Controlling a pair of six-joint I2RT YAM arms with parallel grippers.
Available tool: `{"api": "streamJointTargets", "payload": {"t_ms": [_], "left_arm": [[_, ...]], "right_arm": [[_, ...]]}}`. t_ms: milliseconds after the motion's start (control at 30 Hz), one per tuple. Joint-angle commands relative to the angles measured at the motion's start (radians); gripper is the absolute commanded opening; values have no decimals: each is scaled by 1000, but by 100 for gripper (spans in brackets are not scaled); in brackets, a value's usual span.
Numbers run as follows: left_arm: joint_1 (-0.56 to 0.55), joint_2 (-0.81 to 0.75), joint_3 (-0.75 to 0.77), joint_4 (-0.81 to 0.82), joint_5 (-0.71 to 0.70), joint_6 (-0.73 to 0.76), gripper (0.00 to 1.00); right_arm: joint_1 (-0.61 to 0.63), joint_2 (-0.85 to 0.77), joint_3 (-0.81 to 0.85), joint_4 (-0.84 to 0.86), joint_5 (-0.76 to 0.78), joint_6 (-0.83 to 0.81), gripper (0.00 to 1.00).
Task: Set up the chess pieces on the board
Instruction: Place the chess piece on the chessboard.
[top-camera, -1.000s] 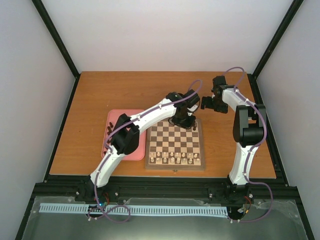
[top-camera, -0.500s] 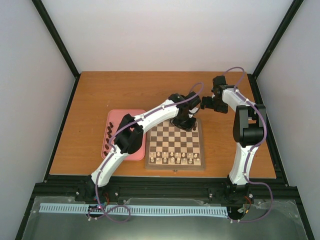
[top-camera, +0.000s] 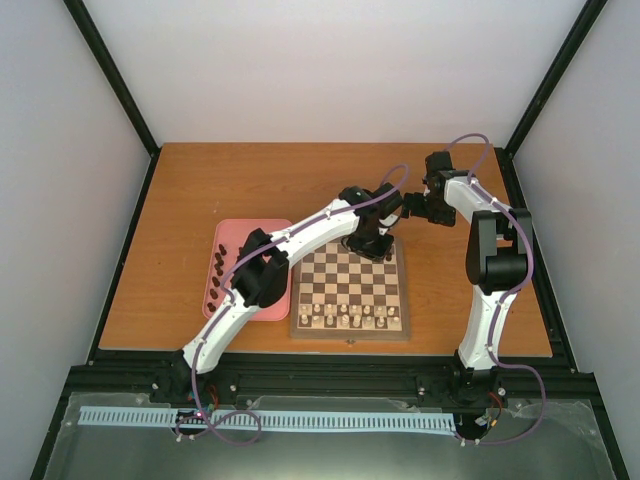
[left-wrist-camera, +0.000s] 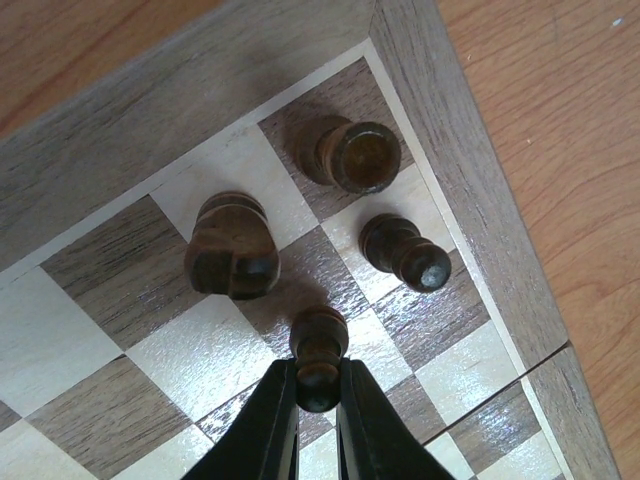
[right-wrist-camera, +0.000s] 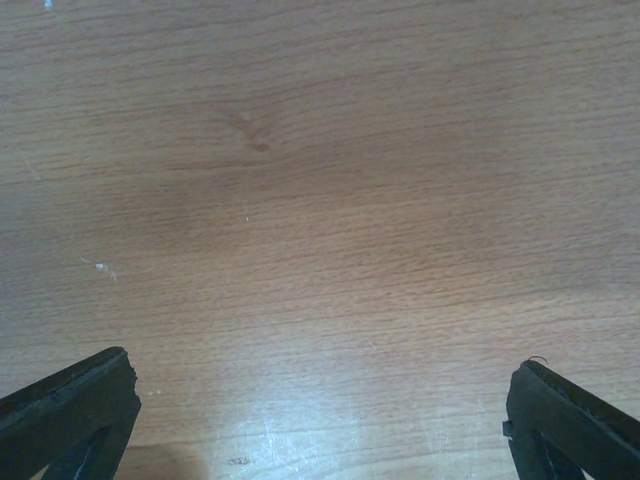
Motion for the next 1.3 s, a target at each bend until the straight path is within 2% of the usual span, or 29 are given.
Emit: {"api": "streamJointTargets", "payload": {"t_ms": [0,600,933,1267], "left_arm": [[-9,21,56,-21,-1,16,4],[-9,24,57,-26,-16,18,12],[-9,21,57,-27,-14,21,21],[-9,3,53,-39,-24,29,27]], "right_arm": [[6,-33,-9,13,0,1,100],[7,-31,-11,13,0,-1,100],[6,-32,-12,14,-1,-1,100],[6,-31,-13,16,-10,1,100]]}}
